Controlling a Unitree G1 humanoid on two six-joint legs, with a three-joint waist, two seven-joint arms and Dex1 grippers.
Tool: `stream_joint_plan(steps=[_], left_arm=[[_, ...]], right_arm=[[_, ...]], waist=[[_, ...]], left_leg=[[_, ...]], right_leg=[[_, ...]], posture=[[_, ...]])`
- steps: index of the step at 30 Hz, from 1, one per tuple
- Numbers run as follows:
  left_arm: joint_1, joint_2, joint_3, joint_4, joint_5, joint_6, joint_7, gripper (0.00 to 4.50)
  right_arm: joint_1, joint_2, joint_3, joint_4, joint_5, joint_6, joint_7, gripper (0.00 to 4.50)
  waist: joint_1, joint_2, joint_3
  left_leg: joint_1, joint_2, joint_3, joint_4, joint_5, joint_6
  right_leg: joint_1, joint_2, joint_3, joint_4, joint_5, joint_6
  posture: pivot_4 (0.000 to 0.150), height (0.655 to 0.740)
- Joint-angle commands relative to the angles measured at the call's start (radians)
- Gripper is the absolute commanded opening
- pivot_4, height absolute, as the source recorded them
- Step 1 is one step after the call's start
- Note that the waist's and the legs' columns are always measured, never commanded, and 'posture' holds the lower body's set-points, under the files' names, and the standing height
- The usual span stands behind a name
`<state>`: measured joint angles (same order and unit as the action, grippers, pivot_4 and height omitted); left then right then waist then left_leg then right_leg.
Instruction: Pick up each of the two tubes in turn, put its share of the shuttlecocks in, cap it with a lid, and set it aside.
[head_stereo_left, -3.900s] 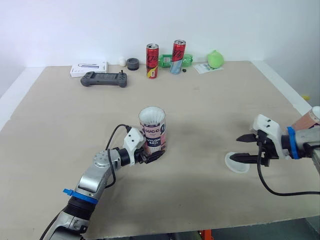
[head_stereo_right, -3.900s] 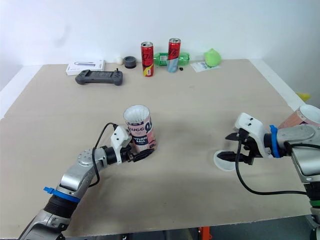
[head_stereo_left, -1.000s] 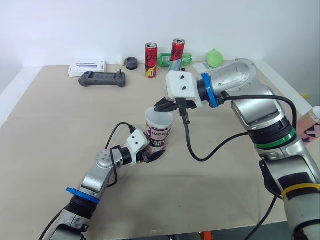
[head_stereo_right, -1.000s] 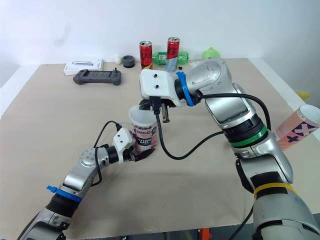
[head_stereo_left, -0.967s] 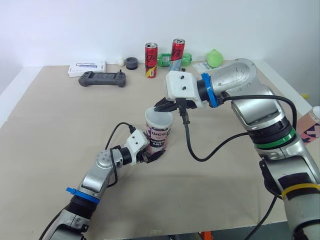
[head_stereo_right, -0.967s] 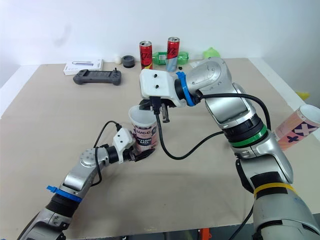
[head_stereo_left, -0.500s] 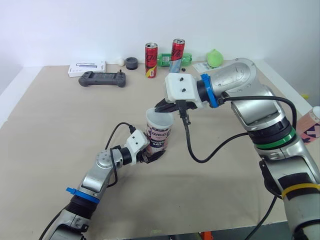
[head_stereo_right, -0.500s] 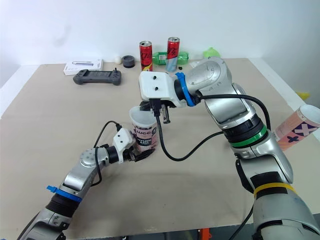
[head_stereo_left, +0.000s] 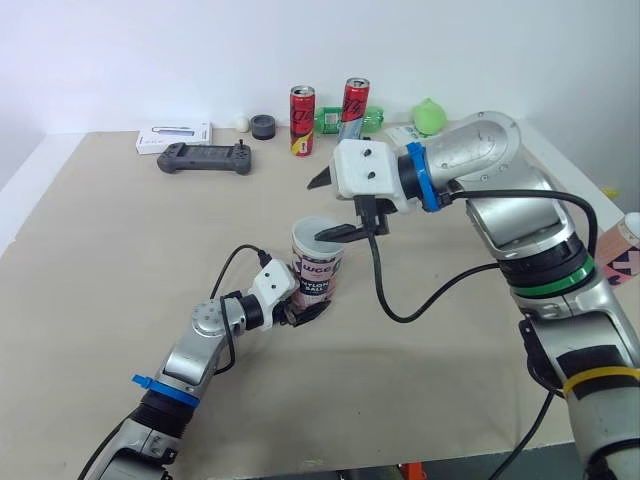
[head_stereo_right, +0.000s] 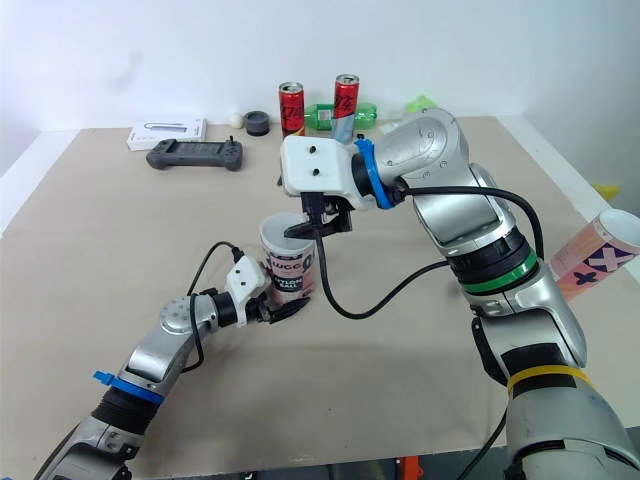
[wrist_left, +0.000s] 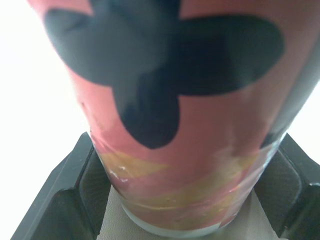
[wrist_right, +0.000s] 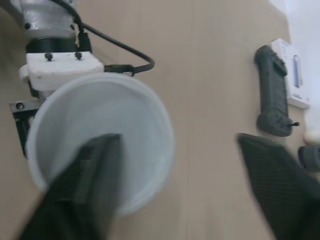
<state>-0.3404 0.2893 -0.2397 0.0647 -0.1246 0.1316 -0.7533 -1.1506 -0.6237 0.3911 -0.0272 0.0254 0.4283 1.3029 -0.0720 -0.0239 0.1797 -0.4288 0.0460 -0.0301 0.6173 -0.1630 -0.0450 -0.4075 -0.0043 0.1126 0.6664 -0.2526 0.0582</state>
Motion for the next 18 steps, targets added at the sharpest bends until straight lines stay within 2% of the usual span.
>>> stream_joint_plan(steps=[1, 8, 13, 17, 18], left_arm=[[0.003, 0.002, -0.008, 0.009, 0.007, 0.003, -0.005, 3.64], [0.001, 0.002, -0.007, 0.012, 0.006, -0.001, -0.008, 3.64], [0.001, 0.001, -0.007, 0.013, 0.006, -0.001, -0.007, 3.64], [0.0, -0.001, -0.007, 0.013, 0.007, 0.0, -0.005, 3.64], [0.0, -0.001, -0.007, 0.012, 0.006, 0.0, -0.005, 3.64]], right_arm=[[-0.014, 0.008, -0.008, -0.006, 0.0, 0.0, 0.0, 4.46], [-0.091, 0.05, -0.094, 0.012, 0.082, 0.02, -0.015, 4.46], [-0.088, 0.052, -0.109, 0.007, 0.135, 0.041, 0.017, 2.33], [-0.062, 0.03, -0.089, -0.022, 0.162, 0.081, 0.054, 0.4], [-0.056, 0.031, -0.084, -0.022, 0.161, 0.083, 0.053, 0.06]], waist=[[0.0, 0.0, 0.0], [0.0, 0.0, 0.0], [0.0, 0.0, 0.0], [0.0, 0.0, 0.0], [0.0, 0.0, 0.0]], left_leg=[[0.0, 0.0, 0.0, 0.0, 0.0, 0.0], [0.0, 0.0, 0.0, 0.0, 0.0, 0.0], [-0.001, 0.0, 0.0, 0.0, 0.0, 0.0], [-0.001, 0.0, -0.001, 0.0, 0.0, 0.0], [-0.001, 0.0, 0.0, 0.0, 0.0, 0.0]], right_leg=[[0.0, 0.0, 0.0, 0.0, 0.0, 0.0], [-0.001, 0.0, 0.0, 0.0, 0.0, 0.0], [0.0, 0.0, 0.0, 0.0, 0.0, 0.0], [0.0, 0.0, -0.001, 0.0, 0.0, 0.0], [0.0, 0.0, -0.001, 0.0, 0.0, 0.0]], posture=[[0.15, 0.74], [0.15, 0.74], [0.15, 0.74], [0.15, 0.74], [0.15, 0.74]])
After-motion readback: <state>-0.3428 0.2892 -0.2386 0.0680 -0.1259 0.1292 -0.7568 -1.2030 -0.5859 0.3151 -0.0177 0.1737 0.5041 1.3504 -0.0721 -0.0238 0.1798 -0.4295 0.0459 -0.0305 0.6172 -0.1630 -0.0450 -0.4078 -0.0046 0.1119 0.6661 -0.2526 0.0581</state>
